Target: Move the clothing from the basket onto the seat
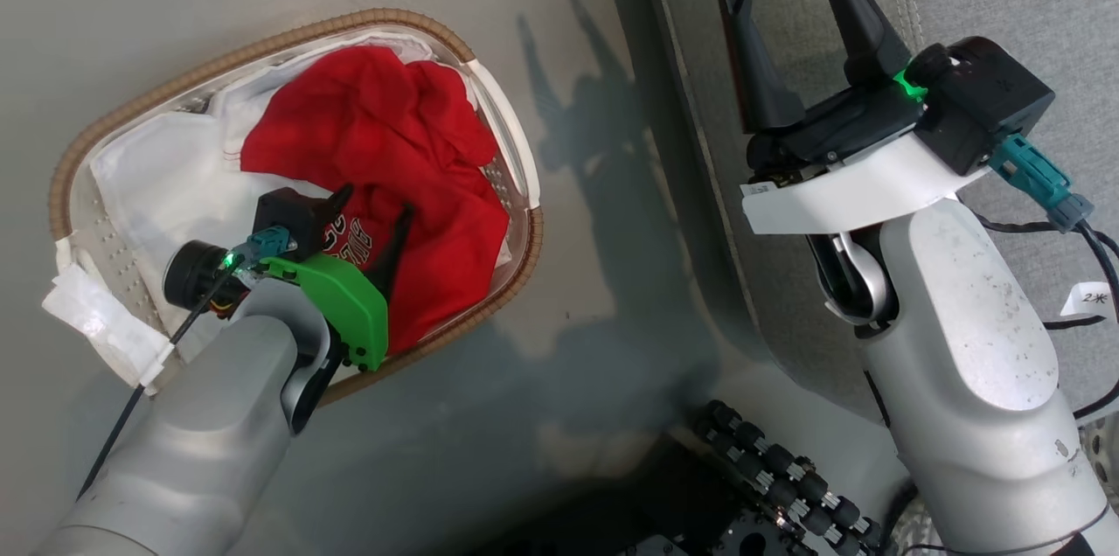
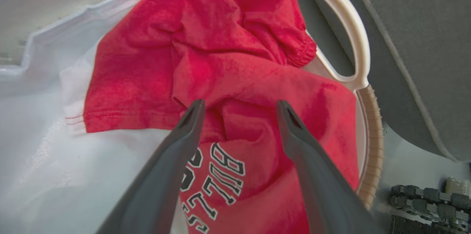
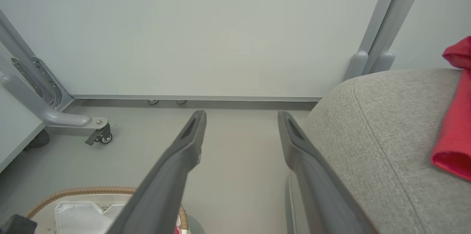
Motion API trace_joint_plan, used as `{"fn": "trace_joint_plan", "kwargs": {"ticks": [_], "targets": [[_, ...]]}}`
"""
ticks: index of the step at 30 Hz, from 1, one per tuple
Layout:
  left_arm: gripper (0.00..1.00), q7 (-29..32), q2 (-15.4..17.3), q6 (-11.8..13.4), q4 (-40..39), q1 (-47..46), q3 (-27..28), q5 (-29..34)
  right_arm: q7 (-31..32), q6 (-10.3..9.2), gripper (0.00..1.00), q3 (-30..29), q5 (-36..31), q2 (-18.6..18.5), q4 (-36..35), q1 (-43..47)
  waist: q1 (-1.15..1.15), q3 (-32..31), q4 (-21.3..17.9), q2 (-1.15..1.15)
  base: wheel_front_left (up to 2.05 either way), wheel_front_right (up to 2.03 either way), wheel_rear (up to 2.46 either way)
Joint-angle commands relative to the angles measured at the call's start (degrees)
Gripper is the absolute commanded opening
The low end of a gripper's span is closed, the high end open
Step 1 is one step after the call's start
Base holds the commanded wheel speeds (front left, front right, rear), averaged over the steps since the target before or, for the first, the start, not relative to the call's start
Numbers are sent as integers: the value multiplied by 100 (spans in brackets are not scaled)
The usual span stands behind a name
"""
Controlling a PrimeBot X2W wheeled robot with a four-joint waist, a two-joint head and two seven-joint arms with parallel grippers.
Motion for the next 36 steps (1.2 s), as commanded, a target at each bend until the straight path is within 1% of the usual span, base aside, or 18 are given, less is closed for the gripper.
{"fn": "trace_joint_plan", "kwargs": {"ticks": [1,6,11,18,19,20,21,25,30,36], "targets": [[100,23,72,-18,58,-154,-118,-108,-11,-8,100,0,46,-11,-39,-74,-1,179,-121,0,0,0,0],[100,102,83,-18,146,-364,-634,-454,-11,-8,100,-35,-4,-11,-137,-73,-1,271,-109,0,0,0,0],[100,321,65,-18,364,-577,-1143,-731,-11,-8,100,-18,-90,-11,-259,-3,-1,331,-63,0,0,0,0],[100,530,-38,-18,677,-836,-1594,-986,-11,-8,100,-1,-159,-12,-347,25,-1,375,-11,0,0,0,0],[62,534,-49,-17,687,-849,-1628,-1020,-11,-8,100,2,-165,-13,-343,20,-1,372,-9,0,0,0,0],[3,571,-60,-18,695,-862,-1667,-1047,-11,-8,100,12,-160,-13,-335,9,-1,365,-9,0,0,0,0],[0,584,-65,-18,695,-870,-1693,-1065,-11,-8,100,22,-157,-13,-329,-7,-1,358,-9,0,0,0,0],[0,531,-45,-17,709,-849,-1764,-1195,-11,-8,100,75,-119,-13,-268,-96,-1,282,-33,0,0,0,0],[0,282,31,-17,782,-763,-1801,-1366,-11,-8,100,195,-20,-12,-152,-184,-1,69,-112,0,0,0,0],[0,35,-85,-17,714,-513,-1821,-1519,-11,-8,100,220,-105,-14,107,-63,-1,-464,83,0,0,0,0]]}}
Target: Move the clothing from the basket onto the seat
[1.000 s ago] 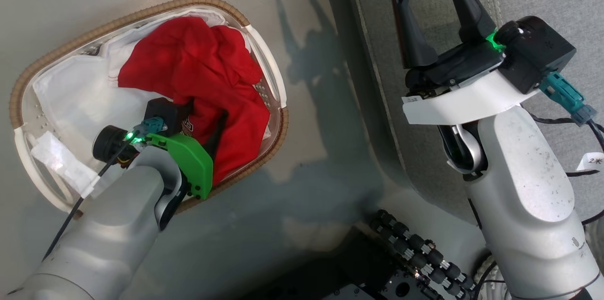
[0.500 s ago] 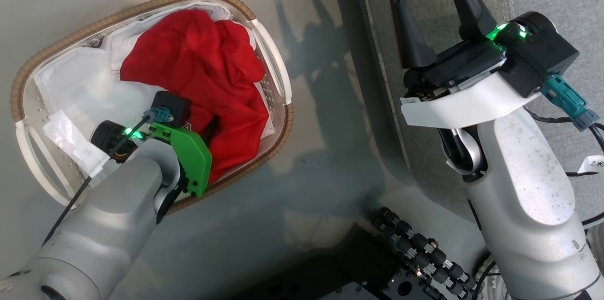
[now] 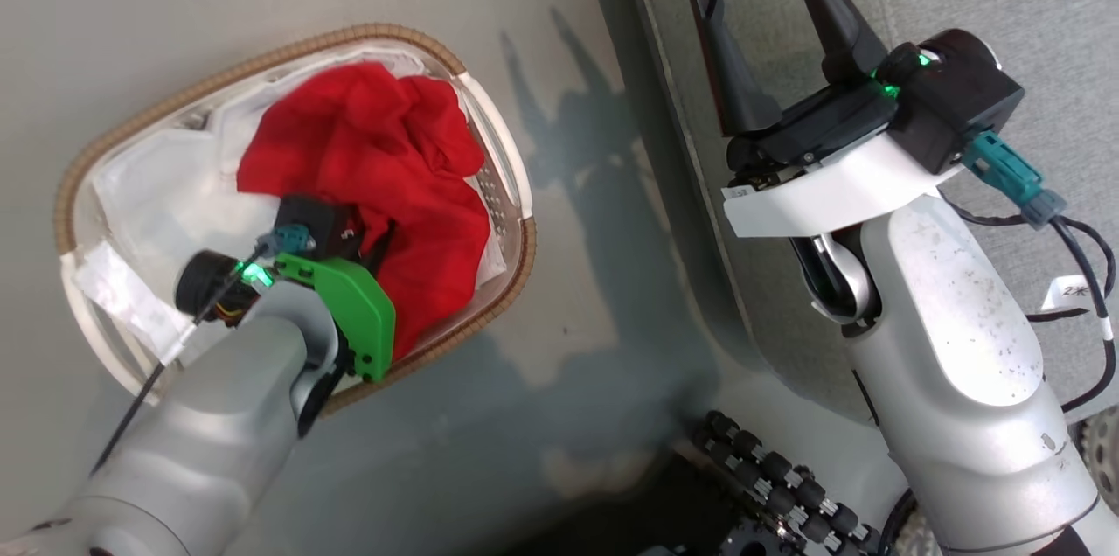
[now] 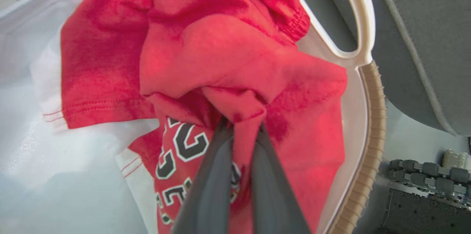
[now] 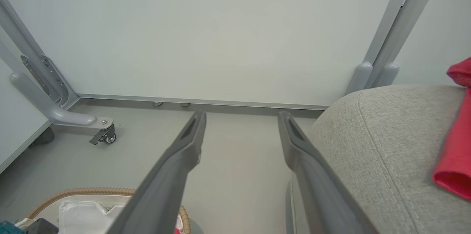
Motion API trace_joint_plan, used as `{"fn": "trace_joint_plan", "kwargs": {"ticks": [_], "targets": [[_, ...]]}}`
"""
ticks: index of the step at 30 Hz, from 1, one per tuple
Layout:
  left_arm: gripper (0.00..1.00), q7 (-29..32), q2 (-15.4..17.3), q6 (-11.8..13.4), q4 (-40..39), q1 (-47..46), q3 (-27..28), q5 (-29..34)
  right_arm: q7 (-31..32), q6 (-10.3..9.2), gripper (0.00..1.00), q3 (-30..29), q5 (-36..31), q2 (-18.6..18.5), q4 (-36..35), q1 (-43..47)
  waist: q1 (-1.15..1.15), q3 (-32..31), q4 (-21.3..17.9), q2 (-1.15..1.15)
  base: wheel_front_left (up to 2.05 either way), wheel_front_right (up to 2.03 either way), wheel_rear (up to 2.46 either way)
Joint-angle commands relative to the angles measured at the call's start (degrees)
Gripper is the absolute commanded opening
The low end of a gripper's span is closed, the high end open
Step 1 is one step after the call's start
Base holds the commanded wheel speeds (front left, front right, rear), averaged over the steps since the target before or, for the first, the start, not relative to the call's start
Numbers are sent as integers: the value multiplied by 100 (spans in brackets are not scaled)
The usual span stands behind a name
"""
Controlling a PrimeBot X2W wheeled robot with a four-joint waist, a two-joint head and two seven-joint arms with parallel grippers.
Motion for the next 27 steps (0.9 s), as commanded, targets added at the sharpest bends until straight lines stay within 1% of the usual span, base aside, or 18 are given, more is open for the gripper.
{"fn": "trace_joint_plan", "kwargs": {"ticks": [1,5,6,8,13,18,27], "targets": [[0,-63,1,-16,-17,107,-6,-68,-11,-8,100,7,-41,-18,67,78,0,-393,184,0,0,0,0],[0,-131,-76,-16,-77,228,19,-141,-11,-8,100,11,-173,-18,235,145,0,-723,377,0,0,0,0],[0,-136,-97,-16,-175,238,102,-83,-11,-8,100,-17,-261,-20,334,172,0,-902,497,0,0,0,0],[0,-140,-76,-17,-319,295,300,22,-11,-8,100,-23,-312,-21,433,198,0,-1065,590,0,0,0,0],[0,-137,-56,-16,-722,661,935,447,-11,-8,100,-40,-415,-21,673,333,0,-1569,788,0,0,0,0],[0,-138,-93,-17,-1137,1117,1643,937,-11,-8,100,-128,-433,-21,831,521,0,-2022,948,0,0,0,0],[0,-138,-191,-17,-1966,1717,2731,1808,-11,-8,100,-203,-620,-20,1134,937,0,-2719,1196,0,0,0,0]]}}
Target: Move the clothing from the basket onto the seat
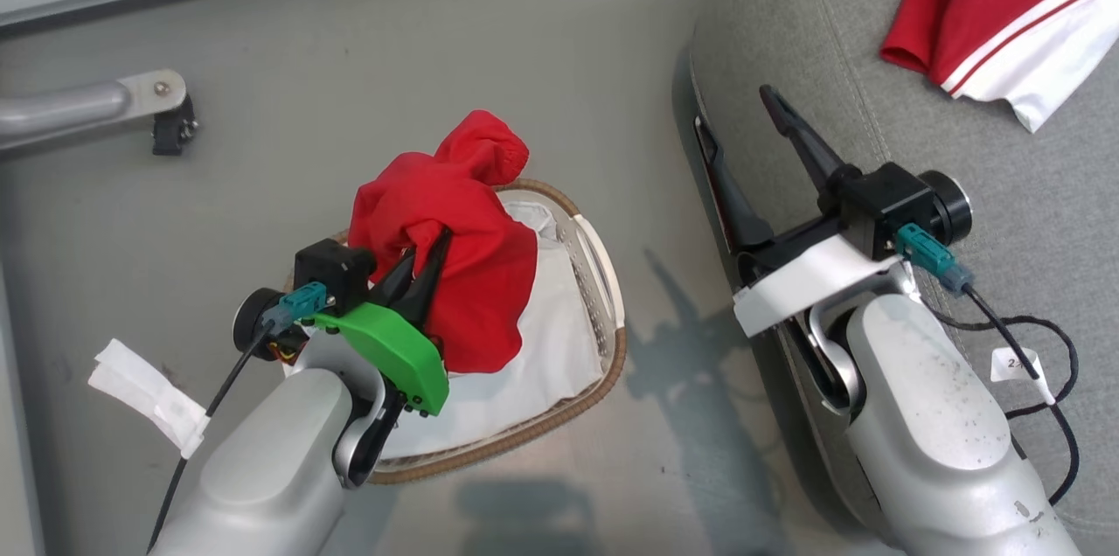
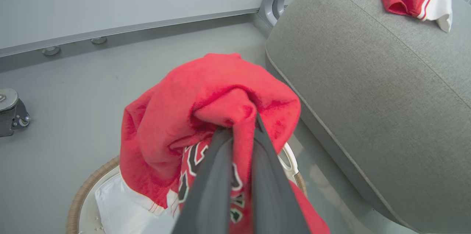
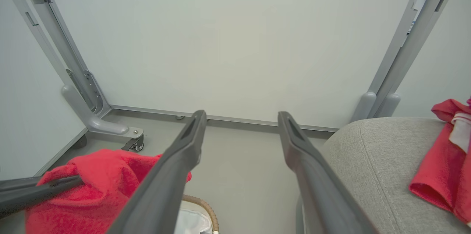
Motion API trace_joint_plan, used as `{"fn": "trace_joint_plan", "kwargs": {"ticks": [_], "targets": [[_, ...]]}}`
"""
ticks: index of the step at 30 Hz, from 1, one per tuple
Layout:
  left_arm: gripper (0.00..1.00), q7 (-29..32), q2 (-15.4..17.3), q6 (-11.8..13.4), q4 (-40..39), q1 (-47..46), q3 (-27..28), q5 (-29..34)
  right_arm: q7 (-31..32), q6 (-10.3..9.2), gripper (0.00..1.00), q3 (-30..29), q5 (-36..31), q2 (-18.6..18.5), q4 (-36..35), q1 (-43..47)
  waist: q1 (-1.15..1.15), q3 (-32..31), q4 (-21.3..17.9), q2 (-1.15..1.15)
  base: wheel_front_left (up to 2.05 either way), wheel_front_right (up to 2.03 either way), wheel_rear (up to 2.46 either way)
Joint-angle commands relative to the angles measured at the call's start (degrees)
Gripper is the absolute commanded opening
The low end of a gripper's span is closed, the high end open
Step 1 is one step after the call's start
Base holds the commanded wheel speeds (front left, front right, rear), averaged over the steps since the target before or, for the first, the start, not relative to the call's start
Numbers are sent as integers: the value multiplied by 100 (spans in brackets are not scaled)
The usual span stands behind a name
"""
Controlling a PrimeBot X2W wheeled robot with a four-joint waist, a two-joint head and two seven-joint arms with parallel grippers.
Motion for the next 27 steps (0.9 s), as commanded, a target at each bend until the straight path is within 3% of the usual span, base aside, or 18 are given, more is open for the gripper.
{"fn": "trace_joint_plan", "kwargs": {"ticks": [1,15,27], "targets": [[0,-21,-18,-17,-142,169,148,130,-11,-8,100,-16,-28,-26,53,154,0,-508,286,0,0,0,0],[0,-22,-204,-17,-1445,789,1332,987,-11,-8,100,-16,-151,-26,386,848,0,-1403,521,0,0,0,0],[0,-21,-346,-17,-2094,1003,1830,1365,-11,-8,100,351,-253,-25,694,1269,0,-1749,605,0,0,0,0]]}}
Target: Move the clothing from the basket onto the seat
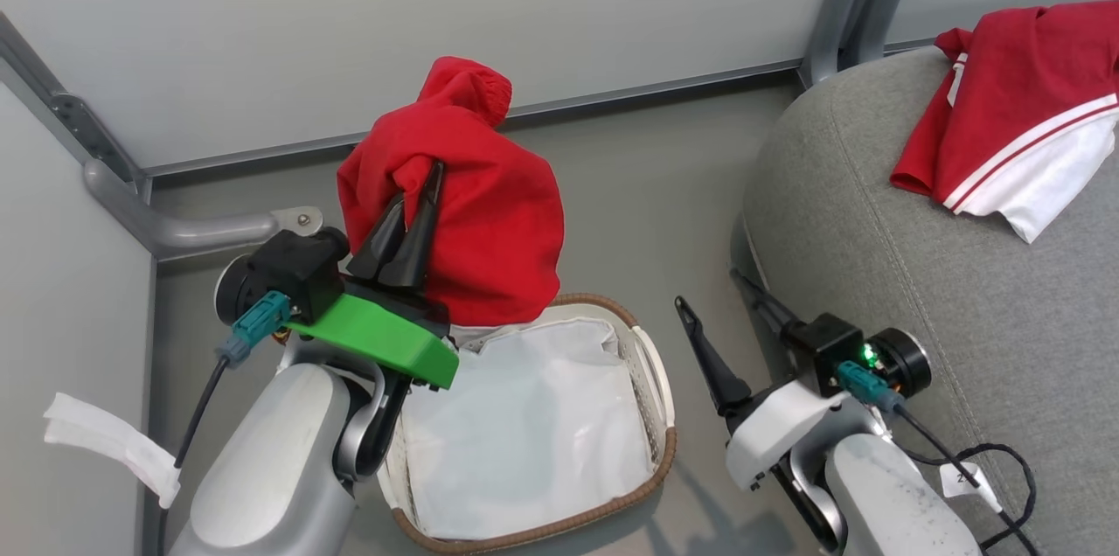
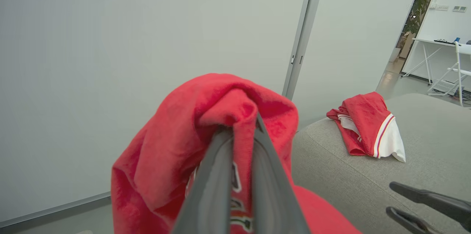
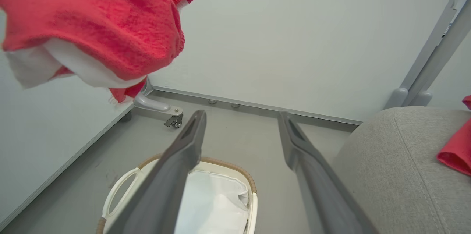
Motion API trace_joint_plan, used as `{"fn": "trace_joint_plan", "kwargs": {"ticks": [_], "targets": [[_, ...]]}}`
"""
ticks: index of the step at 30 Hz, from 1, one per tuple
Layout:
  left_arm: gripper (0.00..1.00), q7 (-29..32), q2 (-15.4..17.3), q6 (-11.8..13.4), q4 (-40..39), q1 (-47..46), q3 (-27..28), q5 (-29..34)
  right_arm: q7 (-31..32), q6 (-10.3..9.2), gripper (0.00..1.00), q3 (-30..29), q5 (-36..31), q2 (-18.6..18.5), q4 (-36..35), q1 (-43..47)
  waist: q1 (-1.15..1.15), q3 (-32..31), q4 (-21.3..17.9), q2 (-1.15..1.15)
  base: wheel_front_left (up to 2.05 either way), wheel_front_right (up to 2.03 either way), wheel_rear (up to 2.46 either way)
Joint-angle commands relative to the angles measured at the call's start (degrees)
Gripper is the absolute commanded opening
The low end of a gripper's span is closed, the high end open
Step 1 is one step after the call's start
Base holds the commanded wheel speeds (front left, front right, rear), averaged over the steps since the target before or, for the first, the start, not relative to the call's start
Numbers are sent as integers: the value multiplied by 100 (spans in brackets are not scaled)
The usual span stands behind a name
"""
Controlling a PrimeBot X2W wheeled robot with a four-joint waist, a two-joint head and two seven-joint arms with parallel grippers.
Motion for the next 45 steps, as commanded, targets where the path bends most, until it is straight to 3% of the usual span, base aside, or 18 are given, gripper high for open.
{"fn": "trace_joint_plan", "kwargs": {"ticks": [1,15,28,30,31,32,33,45], "targets": [[0,-22,-34,-16,-34,89,37,45,-11,-8,100,75,-75,-24,48,91,1,-55,21,0,0,0,0],[0,-22,-128,-16,-28,18,-179,68,-11,-8,100,1411,-198,-27,112,-498,1,-18,153,0,0,0,0],[0,-21,-242,-16,5,-268,-651,-74,-11,-8,100,1983,-180,-24,454,-1264,1,115,478,0,0,0,0],[0,-22,-264,-16,9,-303,-724,-101,-11,-8,83,2013,-140,-24,501,-1333,1,135,528,0,0,0,0],[0,-22,-275,-17,15,-318,-766,-111,-11,-8,49,2044,-105,-23,543,-1358,1,145,551,0,0,0,0],[0,-22,-283,-16,21,-332,-799,-121,-11,-8,38,2056,-74,-25,564,-1379,1,151,568,0,0,0,0],[0,-22,-298,-16,26,-356,-839,-130,-11,-8,0,2104,20,-23,607,-1388,1,164,592,0,0,0,0],[0,-22,-317,-16,81,-405,-907,-199,-11,-8,0,2315,589,-25,901,-1389,1,161,659,0,0,0,0]]}}
